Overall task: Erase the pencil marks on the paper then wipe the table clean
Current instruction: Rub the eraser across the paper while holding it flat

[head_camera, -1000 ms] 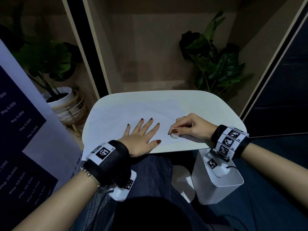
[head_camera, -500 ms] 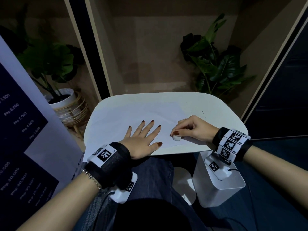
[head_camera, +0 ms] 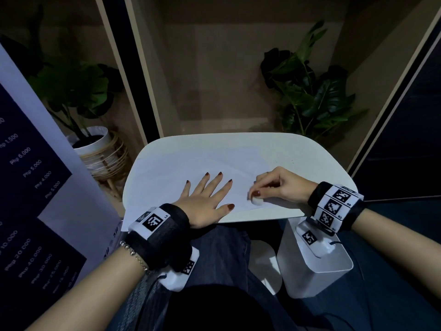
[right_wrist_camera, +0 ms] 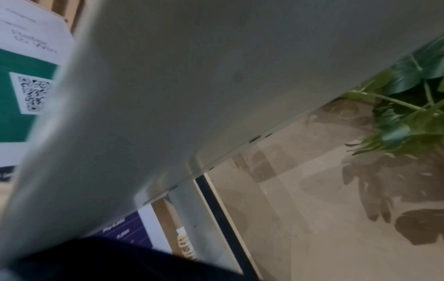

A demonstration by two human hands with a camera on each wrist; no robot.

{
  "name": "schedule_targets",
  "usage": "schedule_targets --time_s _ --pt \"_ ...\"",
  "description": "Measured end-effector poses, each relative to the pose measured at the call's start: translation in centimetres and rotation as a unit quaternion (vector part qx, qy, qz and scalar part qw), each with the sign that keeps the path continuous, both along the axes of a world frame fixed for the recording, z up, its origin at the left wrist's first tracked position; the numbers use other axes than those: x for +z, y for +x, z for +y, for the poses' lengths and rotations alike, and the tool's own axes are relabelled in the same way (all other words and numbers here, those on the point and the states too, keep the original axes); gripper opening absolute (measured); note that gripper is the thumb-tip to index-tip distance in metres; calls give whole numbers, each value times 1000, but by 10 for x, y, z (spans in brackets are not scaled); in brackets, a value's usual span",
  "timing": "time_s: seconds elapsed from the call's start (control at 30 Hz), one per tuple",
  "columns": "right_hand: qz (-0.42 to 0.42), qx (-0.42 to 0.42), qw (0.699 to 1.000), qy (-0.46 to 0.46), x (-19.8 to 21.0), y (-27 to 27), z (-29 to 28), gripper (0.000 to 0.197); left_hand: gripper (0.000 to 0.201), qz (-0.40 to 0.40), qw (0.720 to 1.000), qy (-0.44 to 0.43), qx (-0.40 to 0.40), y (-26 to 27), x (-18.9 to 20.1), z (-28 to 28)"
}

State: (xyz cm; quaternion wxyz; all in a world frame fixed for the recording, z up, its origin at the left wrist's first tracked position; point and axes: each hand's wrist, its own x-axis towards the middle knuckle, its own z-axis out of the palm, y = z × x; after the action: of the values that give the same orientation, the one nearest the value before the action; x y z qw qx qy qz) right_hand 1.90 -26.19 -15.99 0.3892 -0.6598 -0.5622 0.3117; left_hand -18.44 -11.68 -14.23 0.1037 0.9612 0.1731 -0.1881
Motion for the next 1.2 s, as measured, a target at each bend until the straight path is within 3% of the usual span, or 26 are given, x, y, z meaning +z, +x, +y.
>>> schedule_targets --time_s 0.07,0.2,0.37,0.47,0.67,0.8,0.97,1.2 --pt "-1 3 1000 -9 0 -1 0 13 63 1 1000 1 -1 0 1 0" --pt "67 -107 990 65 -6 -11 1 15 64 6 1000 -1 -1 0 2 0" --pt "134 -131 979 78 -9 -10 5 18 63 3 1000 0 -2 0 1 0" --pt "134 -156 976 78 -8 -10 6 18 63 3 1000 2 -3 0 1 1" --pt "25 -163 985 52 0 -5 7 10 62 4 1000 6 -3 0 0 0" --pt "-100 -165 980 53 10 -7 9 1 62 5 1000 7 -5 1 0 1" --pt "-160 -100 982 26 24 -19 8 7 64 9 1000 7 -6 1 0 1" --pt "-292 -83 953 17 32 -26 10 8 67 10 1000 5 -12 0 2 4"
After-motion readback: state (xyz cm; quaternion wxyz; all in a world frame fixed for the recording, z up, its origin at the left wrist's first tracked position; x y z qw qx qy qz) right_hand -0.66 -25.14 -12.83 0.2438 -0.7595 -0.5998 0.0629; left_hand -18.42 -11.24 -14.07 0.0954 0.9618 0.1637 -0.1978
